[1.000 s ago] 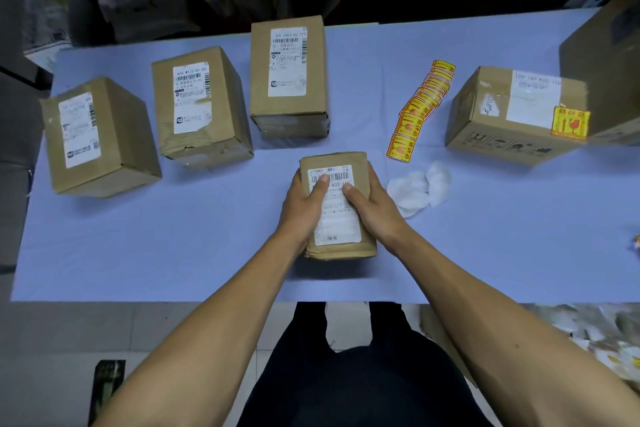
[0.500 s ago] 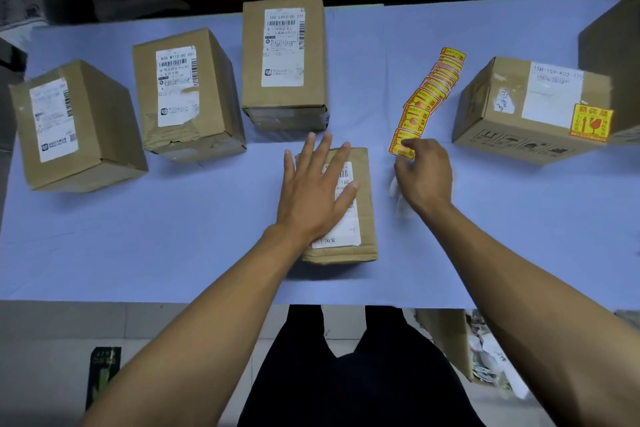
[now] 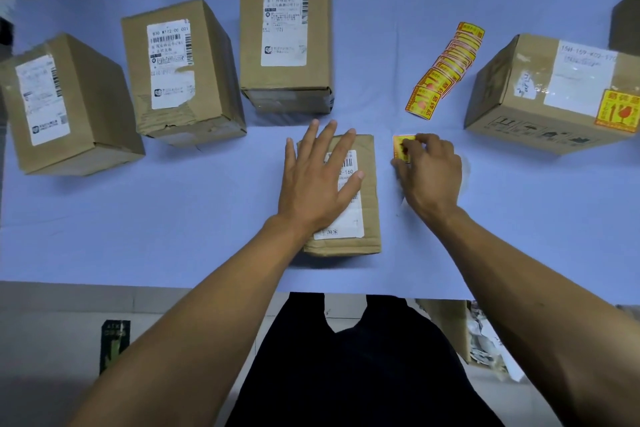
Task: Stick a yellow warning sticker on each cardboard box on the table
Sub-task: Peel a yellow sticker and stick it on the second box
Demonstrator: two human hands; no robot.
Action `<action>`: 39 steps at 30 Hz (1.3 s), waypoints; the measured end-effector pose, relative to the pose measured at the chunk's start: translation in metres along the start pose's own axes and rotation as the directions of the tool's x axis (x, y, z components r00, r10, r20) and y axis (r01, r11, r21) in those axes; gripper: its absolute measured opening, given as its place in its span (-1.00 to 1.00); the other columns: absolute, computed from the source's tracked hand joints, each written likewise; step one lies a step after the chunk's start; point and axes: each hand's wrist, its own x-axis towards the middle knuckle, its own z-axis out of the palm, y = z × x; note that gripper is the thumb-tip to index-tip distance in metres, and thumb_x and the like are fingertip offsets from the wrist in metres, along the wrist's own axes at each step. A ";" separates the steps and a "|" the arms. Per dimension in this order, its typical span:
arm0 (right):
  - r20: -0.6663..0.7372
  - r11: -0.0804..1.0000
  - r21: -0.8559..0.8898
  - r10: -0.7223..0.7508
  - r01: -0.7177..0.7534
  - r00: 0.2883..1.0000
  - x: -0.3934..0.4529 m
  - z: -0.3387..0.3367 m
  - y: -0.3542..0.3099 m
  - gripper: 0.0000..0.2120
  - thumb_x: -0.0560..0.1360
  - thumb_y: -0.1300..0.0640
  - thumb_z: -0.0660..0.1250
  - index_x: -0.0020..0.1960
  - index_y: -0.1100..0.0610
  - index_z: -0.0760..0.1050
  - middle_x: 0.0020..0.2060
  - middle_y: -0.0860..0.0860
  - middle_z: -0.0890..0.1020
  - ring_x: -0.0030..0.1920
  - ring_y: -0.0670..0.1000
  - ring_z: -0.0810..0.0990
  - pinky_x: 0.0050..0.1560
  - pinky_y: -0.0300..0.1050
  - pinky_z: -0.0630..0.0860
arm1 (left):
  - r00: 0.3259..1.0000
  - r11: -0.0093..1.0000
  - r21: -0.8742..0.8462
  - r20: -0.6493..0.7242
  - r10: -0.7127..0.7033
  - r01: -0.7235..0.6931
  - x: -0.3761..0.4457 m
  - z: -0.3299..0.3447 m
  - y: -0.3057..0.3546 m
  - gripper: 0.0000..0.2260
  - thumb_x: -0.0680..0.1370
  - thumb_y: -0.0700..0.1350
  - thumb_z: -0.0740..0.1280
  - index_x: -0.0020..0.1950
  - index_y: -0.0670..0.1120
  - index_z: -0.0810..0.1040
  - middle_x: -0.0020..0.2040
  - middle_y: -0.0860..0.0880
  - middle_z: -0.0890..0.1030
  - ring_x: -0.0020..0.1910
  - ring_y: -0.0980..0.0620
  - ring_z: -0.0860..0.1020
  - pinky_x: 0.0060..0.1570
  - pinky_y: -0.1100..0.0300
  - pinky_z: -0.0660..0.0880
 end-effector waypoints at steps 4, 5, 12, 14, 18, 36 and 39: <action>0.017 1.000 -0.004 0.014 -0.014 1.000 0.005 -0.005 -0.003 -0.60 0.59 0.01 0.33 0.35 0.19 0.50 0.25 0.21 0.55 0.21 0.30 0.47 0.11 0.14 0.46 | 1.000 1.000 -0.008 0.006 0.000 0.000 0.000 -0.001 0.000 -0.42 0.61 0.22 0.06 0.59 0.03 0.21 0.60 -0.08 0.22 0.61 -0.14 0.05 0.50 -0.26 -0.03; 0.022 1.000 -0.001 0.020 -0.020 1.000 0.005 -0.005 -0.004 -0.61 0.59 0.02 0.33 0.35 0.18 0.50 0.22 0.21 0.55 0.20 0.29 0.47 0.10 0.14 0.46 | 1.000 1.000 -0.010 0.010 -0.003 0.003 0.000 -0.002 0.000 -0.42 0.61 0.22 0.06 0.60 0.03 0.21 0.60 -0.08 0.22 0.61 -0.13 0.05 0.50 -0.26 -0.03; -0.068 0.995 0.093 0.025 -0.019 0.997 0.001 -0.020 -0.010 -0.74 0.62 0.09 0.23 0.08 0.20 0.63 -0.05 0.22 0.65 0.02 0.31 0.54 -0.05 0.11 0.43 | 0.997 0.998 -0.057 0.080 -0.017 0.022 0.000 -0.014 0.003 -0.45 0.65 0.19 0.13 0.61 0.05 0.16 0.64 -0.06 0.09 0.62 -0.09 -0.08 0.51 -0.23 -0.16; -0.117 0.958 0.287 0.032 0.003 0.993 -0.002 -0.034 -0.015 -0.77 0.60 0.09 0.29 0.14 0.17 0.64 0.02 0.19 0.67 0.08 0.26 0.56 0.02 0.05 0.43 | 0.997 0.993 -0.114 0.069 -0.031 0.039 -0.001 -0.022 0.008 -0.47 0.66 0.16 0.15 0.59 0.02 0.21 0.64 -0.06 0.08 0.63 -0.07 -0.08 0.52 -0.15 -0.17; -0.225 0.830 0.526 -0.076 0.187 0.971 -0.025 -0.066 -0.036 -0.82 0.56 0.12 0.38 0.13 0.15 0.64 0.02 0.07 0.70 0.04 0.08 0.60 -0.03 -0.27 0.32 | 0.970 0.810 -0.548 0.011 -0.243 0.210 -0.005 -0.051 0.034 -0.67 0.64 0.07 0.27 0.36 -0.01 0.54 0.37 0.02 0.54 0.39 0.06 0.43 0.37 0.16 0.31; 0.216 0.214 0.958 -0.090 -0.193 0.972 -0.101 -0.114 -0.079 -0.89 0.60 0.18 0.34 0.08 0.13 0.62 -0.15 0.01 0.69 -0.16 -0.02 0.66 -0.16 -0.18 0.60 | 0.890 0.035 -0.959 0.246 -0.383 0.280 -0.060 -0.114 0.047 -0.89 0.59 -0.28 0.33 0.05 -0.13 0.60 -0.16 -0.04 0.74 -0.19 0.06 0.68 -0.19 0.19 0.63; 0.193 0.249 0.957 -0.171 -0.147 0.966 -0.105 -0.120 -0.084 -0.91 0.58 0.21 0.36 0.00 0.23 0.61 -0.23 0.05 0.65 -0.20 -0.03 0.65 -0.18 -0.16 0.60 | 0.914 -0.010 -0.970 0.231 -0.334 0.241 -0.065 -0.119 0.049 -0.88 0.56 -0.30 0.39 0.06 -0.15 0.57 -0.14 -0.06 0.73 -0.18 0.03 0.67 -0.22 0.19 0.61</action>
